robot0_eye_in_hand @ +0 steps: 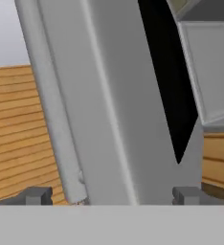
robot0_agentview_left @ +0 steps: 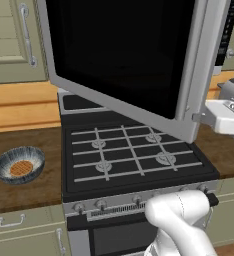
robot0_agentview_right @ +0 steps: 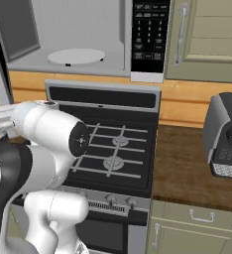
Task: Open the microwave, place the bowl with waffle inside the microwave, then close the microwave door and turn it on.
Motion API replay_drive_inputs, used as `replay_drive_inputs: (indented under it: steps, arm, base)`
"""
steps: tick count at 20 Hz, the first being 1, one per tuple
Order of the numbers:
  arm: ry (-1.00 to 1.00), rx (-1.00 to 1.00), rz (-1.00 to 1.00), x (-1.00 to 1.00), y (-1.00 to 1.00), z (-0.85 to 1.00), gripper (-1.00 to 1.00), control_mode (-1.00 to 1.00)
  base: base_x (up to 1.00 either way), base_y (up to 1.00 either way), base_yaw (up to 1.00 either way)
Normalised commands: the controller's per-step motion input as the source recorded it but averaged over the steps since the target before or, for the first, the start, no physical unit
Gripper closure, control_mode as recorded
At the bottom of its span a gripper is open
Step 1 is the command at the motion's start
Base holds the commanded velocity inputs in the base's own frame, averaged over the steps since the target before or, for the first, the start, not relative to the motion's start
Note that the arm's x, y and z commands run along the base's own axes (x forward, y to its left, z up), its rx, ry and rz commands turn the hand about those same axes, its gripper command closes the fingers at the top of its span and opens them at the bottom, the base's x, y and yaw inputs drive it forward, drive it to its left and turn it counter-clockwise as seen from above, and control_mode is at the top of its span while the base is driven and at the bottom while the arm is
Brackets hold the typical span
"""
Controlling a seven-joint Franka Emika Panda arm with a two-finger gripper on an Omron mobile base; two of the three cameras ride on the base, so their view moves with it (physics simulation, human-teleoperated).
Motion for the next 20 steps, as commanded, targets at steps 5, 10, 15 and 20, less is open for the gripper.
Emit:
replay_drive_inputs:
  steps: [5, 10, 15, 20]
  arm:
    - [-0.11, 0.0, 0.35, -0.09, 0.43, 0.13, -1.0, -1.0]
    - [-0.14, 0.0, 0.36, -0.21, 0.45, 0.09, -1.0, -1.0]
    - [-0.17, 0.0, 0.33, -0.35, 0.61, 0.1, -1.0, -1.0]
    - [-0.16, 0.0, 0.16, -0.4, 0.64, 0.13, -1.0, -1.0]
  base:
    - [0.0, 0.0, 0.0]
    - [0.0, 0.0, 0.0]
    - [0.0, 0.0, 0.0]
    - [0.0, 0.0, 0.0]
